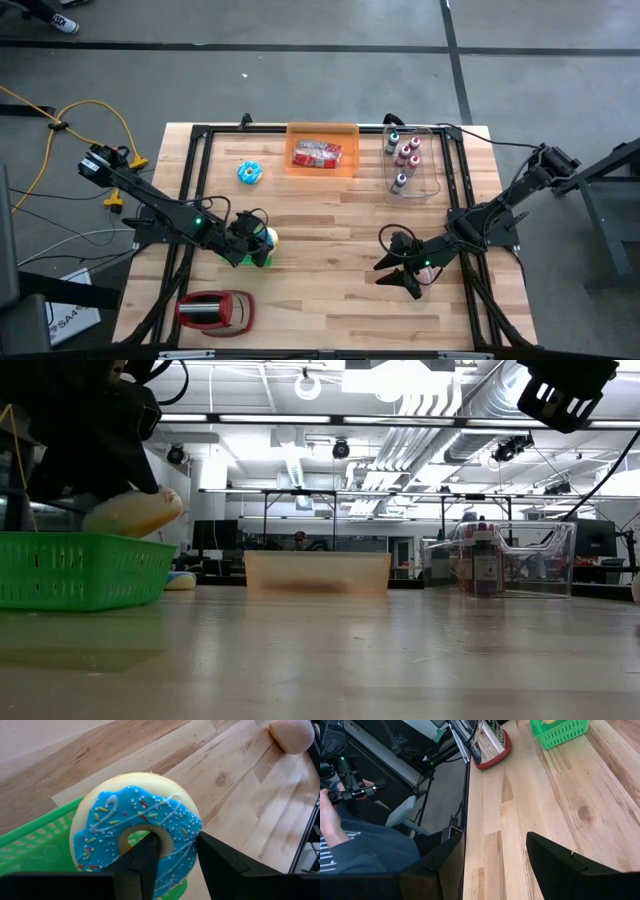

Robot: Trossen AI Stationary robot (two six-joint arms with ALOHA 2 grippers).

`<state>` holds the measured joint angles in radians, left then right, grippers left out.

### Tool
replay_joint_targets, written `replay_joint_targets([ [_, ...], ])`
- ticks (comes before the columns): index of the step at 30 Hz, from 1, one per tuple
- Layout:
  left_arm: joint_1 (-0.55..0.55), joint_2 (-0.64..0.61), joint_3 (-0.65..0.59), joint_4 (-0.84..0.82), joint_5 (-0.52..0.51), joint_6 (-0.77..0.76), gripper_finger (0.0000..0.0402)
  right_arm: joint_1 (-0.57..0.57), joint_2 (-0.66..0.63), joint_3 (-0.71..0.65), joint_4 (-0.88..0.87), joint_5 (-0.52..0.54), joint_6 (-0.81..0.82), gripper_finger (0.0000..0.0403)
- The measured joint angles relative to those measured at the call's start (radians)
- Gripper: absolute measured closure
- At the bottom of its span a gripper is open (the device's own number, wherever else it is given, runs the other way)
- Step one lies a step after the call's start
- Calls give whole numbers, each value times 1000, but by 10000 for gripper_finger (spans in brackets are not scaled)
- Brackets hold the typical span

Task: Pick & Place Food Item
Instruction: Put the bottom blue donut into the green bin

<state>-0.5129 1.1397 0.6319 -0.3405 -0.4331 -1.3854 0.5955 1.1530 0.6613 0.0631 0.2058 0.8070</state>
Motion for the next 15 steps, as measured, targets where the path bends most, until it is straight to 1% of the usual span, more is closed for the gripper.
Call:
replay_joint_targets([
  [8, 0, -11, 0, -25, 8, -10, 289, 0, 0, 0, 0, 0, 0, 199],
  [11, 0, -27, 0, -51, 9, -13, 278, 0, 0, 0, 0, 0, 0, 199],
  [15, 0, -32, 0, -48, 9, 0, 252, 0, 0, 0, 0, 0, 0, 199],
])
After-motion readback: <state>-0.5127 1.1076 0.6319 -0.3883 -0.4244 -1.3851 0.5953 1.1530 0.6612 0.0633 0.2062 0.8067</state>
